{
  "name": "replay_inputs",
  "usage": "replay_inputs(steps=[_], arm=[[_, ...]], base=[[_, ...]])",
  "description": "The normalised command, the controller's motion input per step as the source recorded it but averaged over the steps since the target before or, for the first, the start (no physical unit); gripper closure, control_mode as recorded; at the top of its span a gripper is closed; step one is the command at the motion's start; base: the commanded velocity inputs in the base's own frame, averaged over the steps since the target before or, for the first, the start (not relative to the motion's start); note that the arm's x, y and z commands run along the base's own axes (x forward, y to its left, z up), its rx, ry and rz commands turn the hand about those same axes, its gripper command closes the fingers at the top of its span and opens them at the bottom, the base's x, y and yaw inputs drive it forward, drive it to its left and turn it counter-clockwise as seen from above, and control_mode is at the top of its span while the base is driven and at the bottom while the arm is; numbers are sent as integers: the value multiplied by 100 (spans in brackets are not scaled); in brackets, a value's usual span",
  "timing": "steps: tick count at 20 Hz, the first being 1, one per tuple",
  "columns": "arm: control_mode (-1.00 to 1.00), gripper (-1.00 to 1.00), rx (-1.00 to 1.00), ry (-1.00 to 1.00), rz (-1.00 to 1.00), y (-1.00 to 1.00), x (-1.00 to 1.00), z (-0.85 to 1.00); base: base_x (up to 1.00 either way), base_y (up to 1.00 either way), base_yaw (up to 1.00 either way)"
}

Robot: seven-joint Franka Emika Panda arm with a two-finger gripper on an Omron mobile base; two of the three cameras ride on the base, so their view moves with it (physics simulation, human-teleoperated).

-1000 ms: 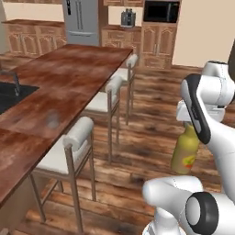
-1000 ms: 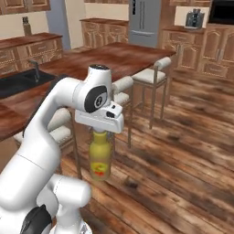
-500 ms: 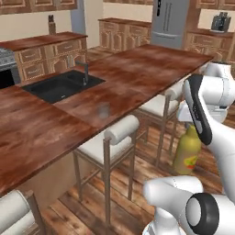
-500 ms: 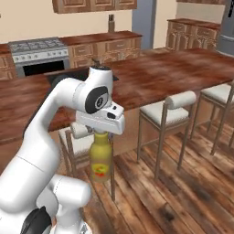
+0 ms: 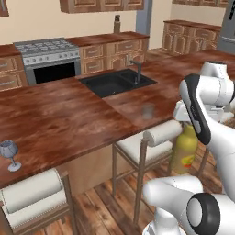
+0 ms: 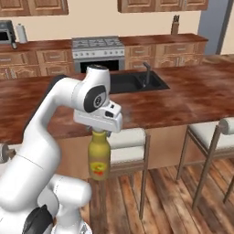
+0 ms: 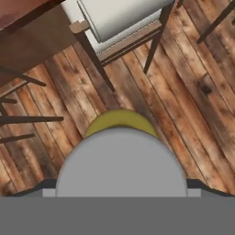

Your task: There is a wine glass and glass cup on the dining counter. Place the wine bottle next to the wine glass and the juice bottle next to the glass cup.

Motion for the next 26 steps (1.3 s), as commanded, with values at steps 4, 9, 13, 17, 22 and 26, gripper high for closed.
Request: replay_inputs(steps=[4,9,13,17,22,26], arm=[[100,100,0,0,0,0,0,0],[100,100,0,0,0,0,0,0],[100,100,0,0,0,0,0,0],[100,100,0,0,0,0,0,0],[100,100,0,0,0,0,0,0],[100,100,0,0,0,0,0,0]], base=[[38,9,9],[57,16,0],[41,24,-5],[48,6,6],[59,0,15],[44,1,3]])
